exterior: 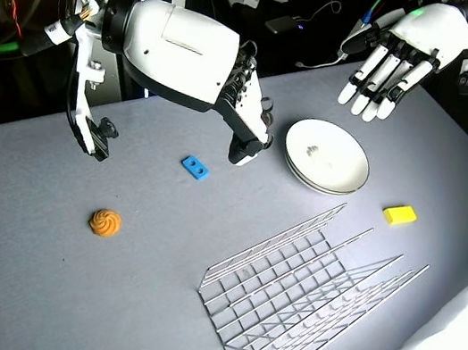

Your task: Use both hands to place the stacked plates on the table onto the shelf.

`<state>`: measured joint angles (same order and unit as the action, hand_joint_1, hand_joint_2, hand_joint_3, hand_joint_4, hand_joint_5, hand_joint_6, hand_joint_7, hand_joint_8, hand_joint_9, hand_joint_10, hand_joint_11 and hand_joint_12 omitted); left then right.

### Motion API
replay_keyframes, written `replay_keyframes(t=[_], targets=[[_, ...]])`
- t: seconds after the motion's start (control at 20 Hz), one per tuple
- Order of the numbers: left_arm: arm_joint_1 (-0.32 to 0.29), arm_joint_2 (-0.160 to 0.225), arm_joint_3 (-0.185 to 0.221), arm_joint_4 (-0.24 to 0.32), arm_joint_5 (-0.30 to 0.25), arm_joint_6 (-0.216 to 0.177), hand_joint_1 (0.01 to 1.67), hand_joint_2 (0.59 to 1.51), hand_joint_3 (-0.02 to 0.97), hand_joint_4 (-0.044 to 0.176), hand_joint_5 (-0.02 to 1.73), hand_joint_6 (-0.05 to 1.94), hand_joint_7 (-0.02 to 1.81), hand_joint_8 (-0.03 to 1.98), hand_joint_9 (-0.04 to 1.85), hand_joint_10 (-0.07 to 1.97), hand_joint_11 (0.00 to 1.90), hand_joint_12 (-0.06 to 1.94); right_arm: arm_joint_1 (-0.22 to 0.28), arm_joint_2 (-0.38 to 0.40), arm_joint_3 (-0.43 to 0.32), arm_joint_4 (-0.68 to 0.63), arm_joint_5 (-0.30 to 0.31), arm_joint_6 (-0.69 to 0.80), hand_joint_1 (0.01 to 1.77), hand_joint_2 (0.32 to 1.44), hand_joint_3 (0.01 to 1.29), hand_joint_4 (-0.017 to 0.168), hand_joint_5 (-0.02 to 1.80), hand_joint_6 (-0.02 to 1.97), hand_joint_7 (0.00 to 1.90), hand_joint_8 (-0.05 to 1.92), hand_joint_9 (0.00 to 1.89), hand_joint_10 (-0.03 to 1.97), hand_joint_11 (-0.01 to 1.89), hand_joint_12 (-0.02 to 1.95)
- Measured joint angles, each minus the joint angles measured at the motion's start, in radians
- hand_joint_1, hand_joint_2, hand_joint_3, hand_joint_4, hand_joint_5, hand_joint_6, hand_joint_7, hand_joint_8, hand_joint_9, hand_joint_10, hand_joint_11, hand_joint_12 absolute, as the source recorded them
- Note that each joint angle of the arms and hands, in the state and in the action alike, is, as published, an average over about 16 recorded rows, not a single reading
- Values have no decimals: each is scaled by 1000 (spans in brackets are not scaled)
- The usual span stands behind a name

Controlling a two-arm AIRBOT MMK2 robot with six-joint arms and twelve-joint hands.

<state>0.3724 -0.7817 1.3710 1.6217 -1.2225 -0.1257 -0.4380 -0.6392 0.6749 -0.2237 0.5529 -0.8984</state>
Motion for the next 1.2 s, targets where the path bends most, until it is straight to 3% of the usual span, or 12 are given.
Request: replay_keyframes(t=[0.2,0.45,0.75,0.95,1.2], targets=[[-7,-5,4,16,-16,0,34,1074,105,2,206,11,287,12,268,39,16,502,-1,0,0,0,0,0,14,525,14,1,6,14,5,12,3,11,4,9],[-15,-14,19,35,-38,-5,30,1070,97,2,136,7,190,6,178,28,17,322,-1,0,0,0,-2,0,20,727,17,2,11,19,10,14,8,12,7,6],[7,-26,47,78,-72,-4,25,1052,75,3,15,-1,14,-5,18,8,17,-3,-3,0,-1,-33,0,19,30,1122,23,2,18,29,17,19,16,17,13,3],[49,-39,67,90,-83,16,22,1047,58,3,19,-1,19,-6,21,12,18,-10,-5,0,-2,-87,7,59,30,1133,22,2,20,30,20,18,19,14,15,-2],[144,-64,100,75,-78,49,20,1033,48,3,21,-1,20,-5,22,12,19,-11,-8,1,-2,-154,10,114,29,1137,22,2,21,30,22,18,22,15,17,-2]])
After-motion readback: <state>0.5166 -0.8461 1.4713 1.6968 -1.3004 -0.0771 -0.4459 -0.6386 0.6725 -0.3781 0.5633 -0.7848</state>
